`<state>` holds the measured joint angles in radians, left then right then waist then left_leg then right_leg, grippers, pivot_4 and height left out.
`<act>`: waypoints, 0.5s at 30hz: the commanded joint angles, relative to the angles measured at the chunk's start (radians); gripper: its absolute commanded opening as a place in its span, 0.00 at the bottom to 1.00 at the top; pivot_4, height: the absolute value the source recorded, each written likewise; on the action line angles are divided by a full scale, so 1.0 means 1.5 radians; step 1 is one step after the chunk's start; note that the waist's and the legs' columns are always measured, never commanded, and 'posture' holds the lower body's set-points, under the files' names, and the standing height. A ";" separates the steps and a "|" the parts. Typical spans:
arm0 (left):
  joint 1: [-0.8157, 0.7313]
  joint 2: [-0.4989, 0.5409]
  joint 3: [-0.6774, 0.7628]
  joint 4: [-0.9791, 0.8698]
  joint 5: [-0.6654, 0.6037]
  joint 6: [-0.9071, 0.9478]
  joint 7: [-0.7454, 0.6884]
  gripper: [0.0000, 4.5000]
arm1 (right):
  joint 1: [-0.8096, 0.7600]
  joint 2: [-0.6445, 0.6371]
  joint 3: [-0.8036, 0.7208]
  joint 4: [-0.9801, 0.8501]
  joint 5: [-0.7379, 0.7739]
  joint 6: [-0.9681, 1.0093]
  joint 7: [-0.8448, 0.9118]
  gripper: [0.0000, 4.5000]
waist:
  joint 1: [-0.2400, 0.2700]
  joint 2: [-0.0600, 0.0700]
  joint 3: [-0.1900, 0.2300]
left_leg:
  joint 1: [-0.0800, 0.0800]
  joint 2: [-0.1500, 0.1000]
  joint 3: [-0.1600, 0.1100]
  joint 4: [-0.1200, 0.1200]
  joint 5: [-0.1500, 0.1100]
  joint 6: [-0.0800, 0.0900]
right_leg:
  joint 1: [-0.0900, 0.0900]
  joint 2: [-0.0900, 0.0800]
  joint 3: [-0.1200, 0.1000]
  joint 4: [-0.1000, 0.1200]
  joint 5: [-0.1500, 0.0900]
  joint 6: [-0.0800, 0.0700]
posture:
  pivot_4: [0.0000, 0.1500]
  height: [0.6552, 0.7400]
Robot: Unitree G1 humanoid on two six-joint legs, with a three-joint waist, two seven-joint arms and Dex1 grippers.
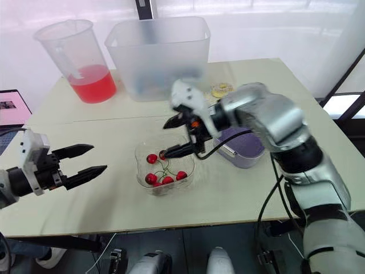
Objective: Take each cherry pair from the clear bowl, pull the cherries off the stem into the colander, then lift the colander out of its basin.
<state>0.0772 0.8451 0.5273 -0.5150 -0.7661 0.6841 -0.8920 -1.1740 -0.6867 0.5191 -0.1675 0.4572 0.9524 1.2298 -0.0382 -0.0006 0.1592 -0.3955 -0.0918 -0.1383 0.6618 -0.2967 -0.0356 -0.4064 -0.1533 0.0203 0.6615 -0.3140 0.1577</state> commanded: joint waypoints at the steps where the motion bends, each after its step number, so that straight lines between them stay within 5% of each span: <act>1: 0.008 -0.005 0.007 -0.022 -0.001 -0.010 0.016 1.00 | -0.044 0.029 0.052 0.036 -0.052 -0.021 0.025 0.79 | -0.001 0.000 0.000 | 0.000 0.000 0.000 0.000 0.000 0.000 | 0.000 0.000 0.000 0.000 0.000 0.000 | 1.00 1.00; 6: 0.020 -0.020 -0.008 -0.028 0.017 -0.024 0.039 1.00 | -0.069 0.081 0.139 0.118 -0.158 -0.073 0.021 0.24 | -0.005 0.000 0.000 | 0.000 0.000 0.000 0.000 0.000 0.000 | -0.001 0.001 0.000 0.001 0.000 0.000 | 1.00 1.00; 15: 0.026 -0.028 -0.025 -0.029 0.030 -0.038 0.052 1.00 | -0.069 0.119 0.213 0.201 -0.273 -0.157 0.069 0.24 | -0.004 0.000 0.000 | 0.000 0.000 0.000 0.000 0.000 0.000 | -0.001 0.001 0.000 0.001 0.000 0.000 | 1.00 1.00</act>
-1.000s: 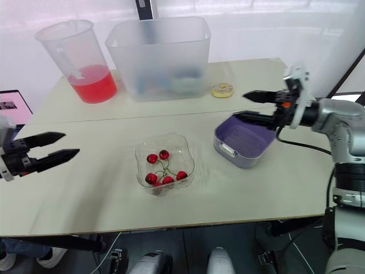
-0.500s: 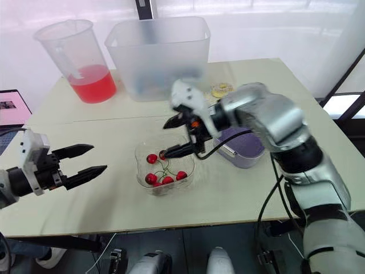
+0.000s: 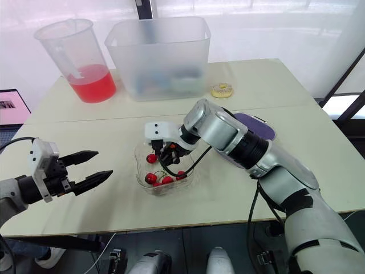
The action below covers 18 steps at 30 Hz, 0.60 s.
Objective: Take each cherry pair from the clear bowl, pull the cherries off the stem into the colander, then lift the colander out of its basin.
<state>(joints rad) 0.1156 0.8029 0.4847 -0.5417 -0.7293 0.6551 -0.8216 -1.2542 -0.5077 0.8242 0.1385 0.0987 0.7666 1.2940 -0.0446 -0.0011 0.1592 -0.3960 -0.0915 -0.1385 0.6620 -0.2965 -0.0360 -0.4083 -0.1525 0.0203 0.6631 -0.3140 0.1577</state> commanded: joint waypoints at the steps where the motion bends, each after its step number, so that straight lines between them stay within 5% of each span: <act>1: 0.000 0.000 0.002 -0.011 0.008 -0.021 0.006 1.00 | -0.013 0.000 0.013 -0.002 -0.040 -0.037 0.036 0.24 | 0.000 0.000 0.000 | 0.000 0.000 0.000 0.000 0.000 0.000 | 0.000 0.000 0.000 0.000 0.000 0.000 | 1.00 1.00; 4: -0.008 -0.008 -0.014 -0.011 0.011 -0.026 0.013 1.00 | -0.013 0.012 0.025 0.000 -0.062 -0.041 0.059 0.24 | -0.001 0.000 0.000 | 0.000 0.000 0.000 0.000 0.000 0.000 | 0.000 0.000 0.000 0.000 0.000 0.000 | 1.00 1.00; 9: -0.011 -0.016 -0.015 -0.007 0.007 -0.024 0.022 1.00 | -0.026 0.027 0.051 -0.005 -0.104 0.013 0.081 0.64 | -0.001 0.000 0.000 | 0.000 0.000 0.000 0.000 0.000 0.000 | 0.000 0.000 0.000 0.000 0.000 0.000 | 1.00 1.00; 18: -0.015 -0.022 -0.041 0.003 0.041 -0.054 0.026 1.00 | -0.045 0.037 0.112 0.024 -0.153 0.082 0.138 0.64 | 0.000 0.000 0.000 | 0.000 0.000 0.000 0.000 0.000 0.000 | 0.000 0.000 0.000 0.000 0.000 0.000 | 1.00 1.00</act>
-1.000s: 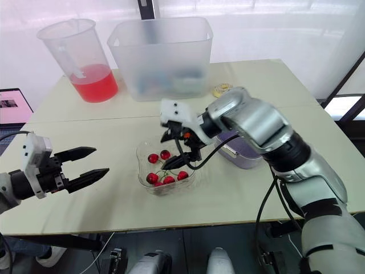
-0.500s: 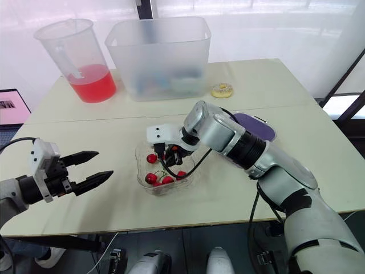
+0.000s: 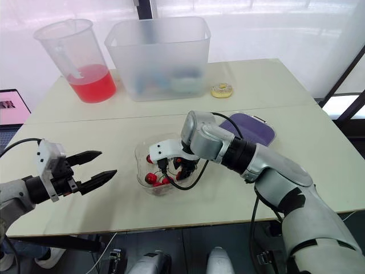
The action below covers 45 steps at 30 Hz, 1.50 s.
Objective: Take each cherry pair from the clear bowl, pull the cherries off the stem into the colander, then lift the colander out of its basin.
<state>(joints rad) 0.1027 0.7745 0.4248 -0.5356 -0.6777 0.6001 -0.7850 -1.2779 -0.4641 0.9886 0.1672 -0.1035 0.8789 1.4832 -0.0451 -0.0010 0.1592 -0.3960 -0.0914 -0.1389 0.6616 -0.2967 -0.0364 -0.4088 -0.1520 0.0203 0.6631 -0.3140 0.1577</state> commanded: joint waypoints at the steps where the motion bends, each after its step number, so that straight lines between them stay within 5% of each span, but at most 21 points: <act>1: -0.009 -0.004 -0.005 0.001 0.010 -0.021 0.003 1.00 | -0.033 0.011 0.008 0.016 -0.026 0.006 0.014 0.64 | 0.000 0.000 0.000 | 0.000 0.000 0.000 0.000 0.000 0.000 | 0.000 0.000 0.000 0.000 0.000 0.000 | 1.00 1.00; 9: -0.020 -0.012 -0.021 0.005 0.020 -0.030 0.011 1.00 | -0.028 0.038 0.022 0.063 -0.058 -0.006 0.019 0.64 | 0.000 0.000 0.000 | 0.000 0.000 0.000 0.000 0.000 -0.001 | 0.000 0.000 0.000 0.000 0.000 0.000 | 1.00 1.00; 12: -0.018 -0.014 -0.020 0.006 0.020 -0.032 0.010 1.00 | -0.024 0.045 0.010 0.068 -0.059 -0.013 0.022 0.44 | -0.001 0.000 0.000 | 0.000 0.000 0.000 0.000 0.000 -0.001 | 0.000 0.000 0.000 0.000 0.000 0.000 | 1.00 1.00; 15: -0.018 -0.013 -0.021 0.009 0.027 -0.035 0.010 1.00 | -0.021 0.048 -0.010 0.058 -0.043 -0.006 0.041 0.13 | -0.002 0.000 0.000 | 0.000 0.000 0.000 0.000 0.000 -0.001 | 0.000 0.000 0.000 0.000 0.000 0.000 | 1.00 1.00; 29: -0.051 -0.010 -0.040 0.046 0.037 -0.052 -0.007 1.00 | -0.027 0.035 -0.069 0.056 -0.054 -0.051 0.023 0.13 | 0.000 0.000 0.000 | 0.000 0.000 0.000 0.000 0.000 -0.001 | 0.000 0.000 0.000 0.000 0.000 0.000 | 1.00 1.00; 32: -0.055 -0.010 -0.042 0.050 0.040 -0.053 -0.012 1.00 | -0.030 0.040 -0.079 0.055 -0.058 -0.051 0.013 0.31 | -0.001 0.000 0.000 | 0.000 0.000 0.000 0.000 0.000 -0.001 | 0.000 0.000 0.000 0.000 0.000 0.000 | 1.00 1.00; 36: -0.057 -0.009 -0.042 0.055 0.041 -0.056 -0.018 1.00 | -0.032 0.046 -0.093 0.041 -0.051 -0.040 0.008 0.73 | 0.000 0.000 0.000 | 0.000 0.000 0.000 0.000 0.000 -0.001 | 0.000 0.000 0.000 0.000 0.000 0.000 | 1.00 1.00; 45: -0.064 -0.005 -0.050 0.058 0.044 -0.059 -0.018 1.00 | 0.006 0.087 -0.071 0.055 -0.059 0.008 -0.023 0.73 | -0.001 0.000 0.000 | 0.000 0.000 0.000 0.000 0.000 -0.001 | 0.000 0.000 0.000 0.000 0.000 0.000 | 1.00 1.00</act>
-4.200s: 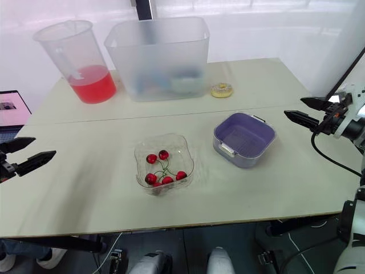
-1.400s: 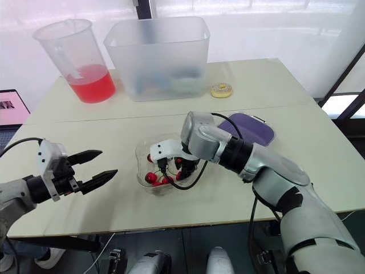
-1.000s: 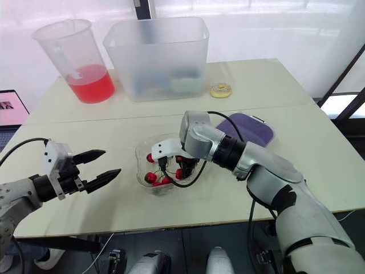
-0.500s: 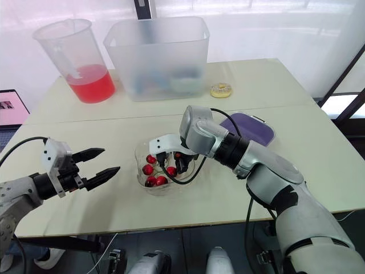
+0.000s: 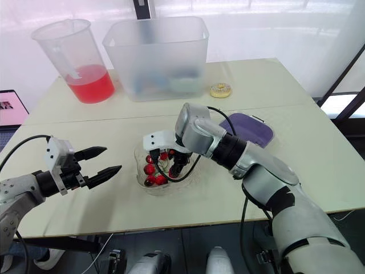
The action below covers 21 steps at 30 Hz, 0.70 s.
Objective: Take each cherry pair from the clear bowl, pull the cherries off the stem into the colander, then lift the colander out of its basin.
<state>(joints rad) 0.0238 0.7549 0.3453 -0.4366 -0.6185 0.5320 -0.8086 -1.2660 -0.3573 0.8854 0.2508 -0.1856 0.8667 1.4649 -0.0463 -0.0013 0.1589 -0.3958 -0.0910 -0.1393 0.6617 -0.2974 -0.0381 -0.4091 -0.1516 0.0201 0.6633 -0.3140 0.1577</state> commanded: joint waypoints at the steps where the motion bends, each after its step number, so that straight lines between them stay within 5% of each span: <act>1: -0.014 0.008 0.001 -0.008 0.005 -0.013 -0.001 1.00 | 0.001 0.019 0.000 0.002 -0.006 0.019 -0.015 0.73 | 0.000 0.000 0.000 | 0.000 0.000 0.000 0.000 0.000 0.000 | 0.000 0.000 0.000 0.000 0.000 0.000 | 1.00 1.00; 8: -0.018 0.013 -0.005 -0.008 0.006 -0.009 -0.004 1.00 | 0.007 0.026 0.014 0.016 -0.015 0.025 -0.031 0.73 | 0.000 0.000 0.000 | 0.000 0.000 0.000 0.000 0.000 0.000 | 0.000 0.000 0.000 0.000 0.000 0.000 | 1.00 1.00; 11: -0.023 0.018 -0.009 -0.003 0.006 -0.008 -0.007 1.00 | 0.010 0.024 0.024 0.016 -0.021 0.026 -0.034 0.54 | 0.000 0.000 0.000 | 0.000 0.000 0.000 0.000 0.000 0.000 | 0.000 0.000 0.000 0.000 0.000 0.000 | 1.00 1.00; 21: -0.030 0.014 -0.009 -0.001 0.007 -0.009 -0.010 1.00 | 0.005 0.022 0.021 0.016 -0.021 0.027 -0.034 0.54 | 0.000 0.000 0.000 | 0.000 0.000 0.000 0.000 0.000 0.000 | 0.000 0.000 0.000 0.000 0.000 0.000 | 1.00 1.00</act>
<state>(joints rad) -0.0113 0.7700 0.3254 -0.4319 -0.6090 0.5324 -0.8234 -1.2466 -0.3273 0.9307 0.2860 -0.2127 0.9084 1.4175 -0.0463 -0.0014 0.1589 -0.3957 -0.0912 -0.1395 0.6618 -0.2974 -0.0382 -0.4090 -0.1516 0.0200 0.6633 -0.3140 0.1577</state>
